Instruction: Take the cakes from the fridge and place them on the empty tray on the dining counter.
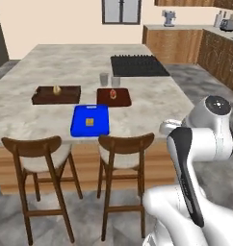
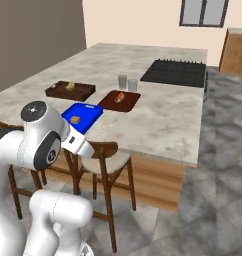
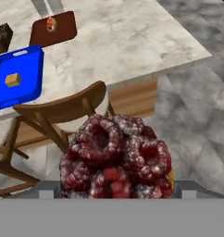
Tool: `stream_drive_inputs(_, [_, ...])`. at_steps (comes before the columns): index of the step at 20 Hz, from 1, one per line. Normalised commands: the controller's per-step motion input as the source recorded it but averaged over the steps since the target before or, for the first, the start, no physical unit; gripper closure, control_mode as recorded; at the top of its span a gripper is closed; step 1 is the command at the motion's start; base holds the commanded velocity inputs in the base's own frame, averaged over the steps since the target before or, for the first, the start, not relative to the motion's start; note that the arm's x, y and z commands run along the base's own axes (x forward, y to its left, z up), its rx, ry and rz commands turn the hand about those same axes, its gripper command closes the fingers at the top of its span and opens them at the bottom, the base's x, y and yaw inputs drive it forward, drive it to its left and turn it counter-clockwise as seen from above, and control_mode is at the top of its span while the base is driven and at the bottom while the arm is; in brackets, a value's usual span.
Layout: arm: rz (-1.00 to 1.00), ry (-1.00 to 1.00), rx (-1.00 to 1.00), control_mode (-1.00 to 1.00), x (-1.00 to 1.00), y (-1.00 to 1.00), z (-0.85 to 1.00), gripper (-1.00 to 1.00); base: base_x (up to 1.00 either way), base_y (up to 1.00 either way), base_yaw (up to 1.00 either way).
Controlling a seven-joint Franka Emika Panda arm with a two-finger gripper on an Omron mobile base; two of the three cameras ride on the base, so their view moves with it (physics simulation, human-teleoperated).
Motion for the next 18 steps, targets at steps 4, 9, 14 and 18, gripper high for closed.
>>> stream_drive_inputs(4, [0.0, 0.0, 0.0, 1.0, 0.0, 0.0, 0.0, 1.0, 0.0, 1.0, 0.0])
stream_drive_inputs(9, [0.0, 0.0, 0.0, 1.0, 0.0, 0.0, 0.0, 1.0, 0.0, 1.0, 0.0])
stream_drive_inputs(14, [0.0, 0.0, 0.0, 1.0, 0.0, 0.0, 0.0, 1.0, 0.4, 0.11, 0.01])
stream_drive_inputs(18, [0.0, 0.0, 0.0, 1.0, 0.0, 0.0, 0.0, 1.0, 0.62, -0.86, 0.0])
